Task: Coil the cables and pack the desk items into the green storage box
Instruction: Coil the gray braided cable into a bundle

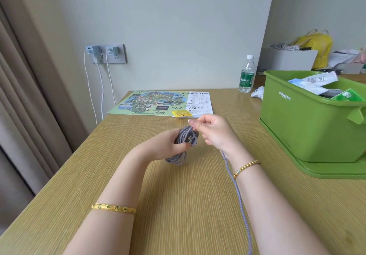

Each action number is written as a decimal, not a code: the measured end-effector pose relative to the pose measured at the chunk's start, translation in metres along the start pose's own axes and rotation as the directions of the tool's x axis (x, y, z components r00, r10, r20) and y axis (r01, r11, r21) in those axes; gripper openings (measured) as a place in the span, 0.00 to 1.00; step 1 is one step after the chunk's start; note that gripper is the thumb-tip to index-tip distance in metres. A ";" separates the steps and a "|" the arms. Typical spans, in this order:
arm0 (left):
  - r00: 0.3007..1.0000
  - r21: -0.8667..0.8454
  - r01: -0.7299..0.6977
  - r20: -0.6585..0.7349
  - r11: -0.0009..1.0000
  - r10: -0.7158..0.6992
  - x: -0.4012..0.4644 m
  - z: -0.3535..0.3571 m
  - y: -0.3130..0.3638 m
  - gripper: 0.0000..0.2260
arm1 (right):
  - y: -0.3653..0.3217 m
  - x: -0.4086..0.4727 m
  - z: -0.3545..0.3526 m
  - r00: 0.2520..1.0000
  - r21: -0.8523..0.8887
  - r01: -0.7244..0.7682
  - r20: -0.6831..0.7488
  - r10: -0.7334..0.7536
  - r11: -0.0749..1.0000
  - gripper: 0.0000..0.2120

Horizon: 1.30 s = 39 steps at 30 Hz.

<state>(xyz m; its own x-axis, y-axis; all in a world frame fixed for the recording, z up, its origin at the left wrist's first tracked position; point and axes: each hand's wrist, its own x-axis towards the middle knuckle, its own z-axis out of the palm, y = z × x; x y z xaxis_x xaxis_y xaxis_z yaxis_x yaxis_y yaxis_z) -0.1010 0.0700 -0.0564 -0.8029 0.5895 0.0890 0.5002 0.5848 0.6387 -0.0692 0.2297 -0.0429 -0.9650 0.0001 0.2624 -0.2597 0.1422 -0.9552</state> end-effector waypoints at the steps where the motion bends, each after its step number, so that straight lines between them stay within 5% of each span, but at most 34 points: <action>1: 1.000 0.017 -0.007 0.018 1.000 0.007 -0.001 0.000 0.002 0.02 | 0.000 0.000 0.000 1.000 -0.001 0.009 -0.008 -0.009 1.000 0.13; 4: 0.998 0.023 -0.034 0.051 0.999 0.033 -0.002 -0.002 0.006 0.05 | -0.002 0.001 -0.001 0.998 -0.001 0.035 -0.044 -0.035 0.999 0.12; 9: 1.000 -0.233 -0.001 -0.020 0.973 -0.004 -0.003 -0.001 0.010 0.12 | -0.004 0.002 -0.006 0.992 0.043 0.066 -0.112 -0.061 0.997 0.09; 14: 0.942 -0.456 0.084 -0.255 0.886 -0.220 0.001 -0.009 -0.004 0.14 | -0.001 0.000 -0.010 0.992 0.159 -0.028 0.123 0.008 0.987 0.04; 20: 0.958 -0.569 -0.009 -0.239 0.822 -0.155 0.001 -0.011 -0.014 0.16 | 0.005 0.004 -0.015 0.994 -0.151 -0.058 -0.097 0.043 0.987 0.05; 25: 0.924 -0.822 -0.119 -0.296 0.557 -0.240 0.006 -0.010 -0.007 0.15 | 0.013 0.006 -0.009 0.992 -0.265 -0.076 -0.116 0.047 0.961 0.11; 32: 0.902 -0.934 -0.214 -0.301 0.285 -0.308 0.011 -0.003 -0.002 0.18 | 0.021 0.003 0.005 0.962 -0.294 -0.195 0.130 0.241 0.936 0.13; 36: 0.908 -0.899 -0.208 -0.324 0.385 -0.266 0.014 0.003 -0.004 0.20 | 0.022 -0.002 0.016 0.931 -0.381 -0.200 0.213 0.296 0.902 0.13; 39: 0.823 -0.879 -0.162 -0.371 0.449 -0.430 0.018 0.002 -0.003 0.22 | 0.023 -0.004 0.018 0.902 -0.443 -0.203 0.262 0.342 0.873 0.13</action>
<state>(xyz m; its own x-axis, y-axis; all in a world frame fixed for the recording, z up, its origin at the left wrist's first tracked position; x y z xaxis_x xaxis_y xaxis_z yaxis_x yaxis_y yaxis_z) -0.1163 0.0799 -0.0585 -0.9962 0.0272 0.0822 0.0691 -0.3229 0.9439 -0.0720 0.2149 -0.0680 -0.9693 -0.2107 -0.1264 -0.0146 0.5626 -0.8266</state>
